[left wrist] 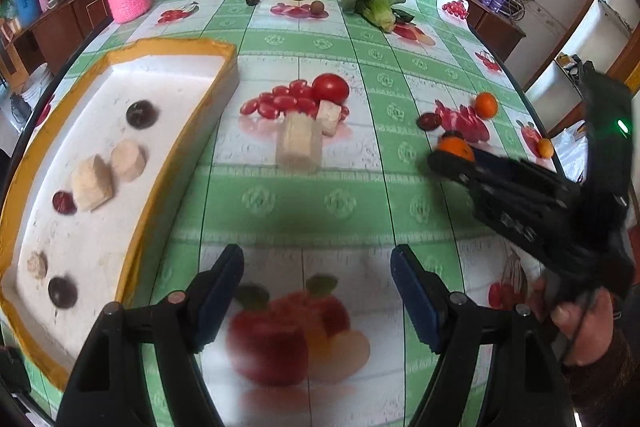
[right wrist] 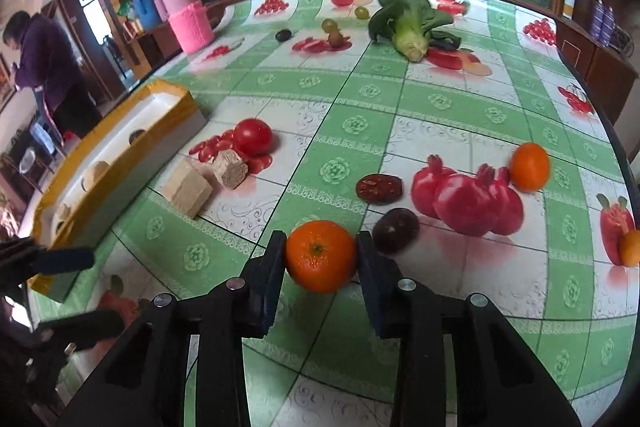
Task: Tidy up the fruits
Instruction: 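Grasp an orange with the right tool while the left tool grasps a tan piece, then carry the orange and tan piece into the white tray and open both tools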
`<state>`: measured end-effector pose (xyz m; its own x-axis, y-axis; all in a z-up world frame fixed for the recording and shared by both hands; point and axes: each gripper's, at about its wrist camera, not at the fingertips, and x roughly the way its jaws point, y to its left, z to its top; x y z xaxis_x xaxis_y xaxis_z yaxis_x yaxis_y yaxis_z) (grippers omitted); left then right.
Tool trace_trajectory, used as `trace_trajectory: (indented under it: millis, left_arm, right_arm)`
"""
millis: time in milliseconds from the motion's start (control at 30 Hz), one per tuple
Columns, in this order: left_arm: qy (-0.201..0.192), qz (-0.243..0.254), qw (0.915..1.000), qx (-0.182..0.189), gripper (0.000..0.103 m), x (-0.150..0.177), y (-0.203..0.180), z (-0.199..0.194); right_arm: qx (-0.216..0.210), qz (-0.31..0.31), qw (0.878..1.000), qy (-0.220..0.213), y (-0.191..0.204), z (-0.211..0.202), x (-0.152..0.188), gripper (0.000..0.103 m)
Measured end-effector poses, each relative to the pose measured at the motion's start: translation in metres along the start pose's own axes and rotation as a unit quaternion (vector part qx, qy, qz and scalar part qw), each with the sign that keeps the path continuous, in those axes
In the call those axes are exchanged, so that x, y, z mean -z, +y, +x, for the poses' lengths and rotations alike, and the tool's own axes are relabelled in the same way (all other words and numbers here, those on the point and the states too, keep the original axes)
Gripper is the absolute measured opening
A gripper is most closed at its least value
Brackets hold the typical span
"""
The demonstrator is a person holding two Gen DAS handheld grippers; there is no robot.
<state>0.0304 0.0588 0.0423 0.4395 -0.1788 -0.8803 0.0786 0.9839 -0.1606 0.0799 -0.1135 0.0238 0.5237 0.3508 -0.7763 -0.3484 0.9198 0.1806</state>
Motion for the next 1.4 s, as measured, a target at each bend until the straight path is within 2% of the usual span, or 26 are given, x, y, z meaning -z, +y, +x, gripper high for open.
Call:
trace_trajectory:
  millis: [233, 367, 433, 467, 567, 700, 833, 1133, 1400]
  left_arm:
    - [0.01, 0.0, 0.9999, 0.003, 0.078, -0.034, -0.001, 0.031]
    - [0.019, 0.013, 0.9996, -0.013, 0.078, -0.044, -0.003, 0.048]
    - [0.025, 0.005, 0.9996, -0.014, 0.07, -0.047, 0.002, 0.056]
    - [0.012, 0.005, 0.9997, -0.019, 0.065, -0.047, 0.003, 0.055]
    - [-0.001, 0.022, 0.9993, -0.03, 0.035, -0.047, 0.002, 0.057]
    - [-0.007, 0.024, 0.9994, -0.025, 0.035, -0.042, 0.003, 0.053]
    - [0.003, 0.016, 0.9999, 0.004, 0.035, -0.032, 0.0, 0.047]
    - [0.017, 0.029, 0.9983, 0.048, 0.035, 0.007, -0.015, 0.026]
    - [0.001, 0.032, 0.9971, 0.069, 0.035, 0.021, -0.014, 0.0]
  right_arm:
    - [-0.022, 0.052, 0.998, 0.02, -0.024, -0.004, 0.009, 0.035]
    - [-0.031, 0.068, 0.997, 0.022, -0.031, -0.006, 0.014, 0.036]
    - [-0.031, 0.073, 0.997, 0.021, -0.034, -0.007, 0.015, 0.036]
    - [-0.03, 0.074, 0.997, 0.022, -0.035, -0.007, 0.016, 0.036]
    - [-0.029, 0.079, 0.996, 0.024, -0.037, -0.006, 0.018, 0.036]
    - [-0.027, 0.082, 0.996, 0.025, -0.035, -0.007, 0.018, 0.036]
    - [-0.02, 0.078, 0.997, 0.022, -0.033, -0.013, 0.019, 0.036]
    - [0.009, 0.077, 0.997, 0.012, -0.027, -0.038, 0.026, 0.036]
    - [0.018, 0.081, 0.996, 0.016, -0.016, -0.05, 0.032, 0.036]
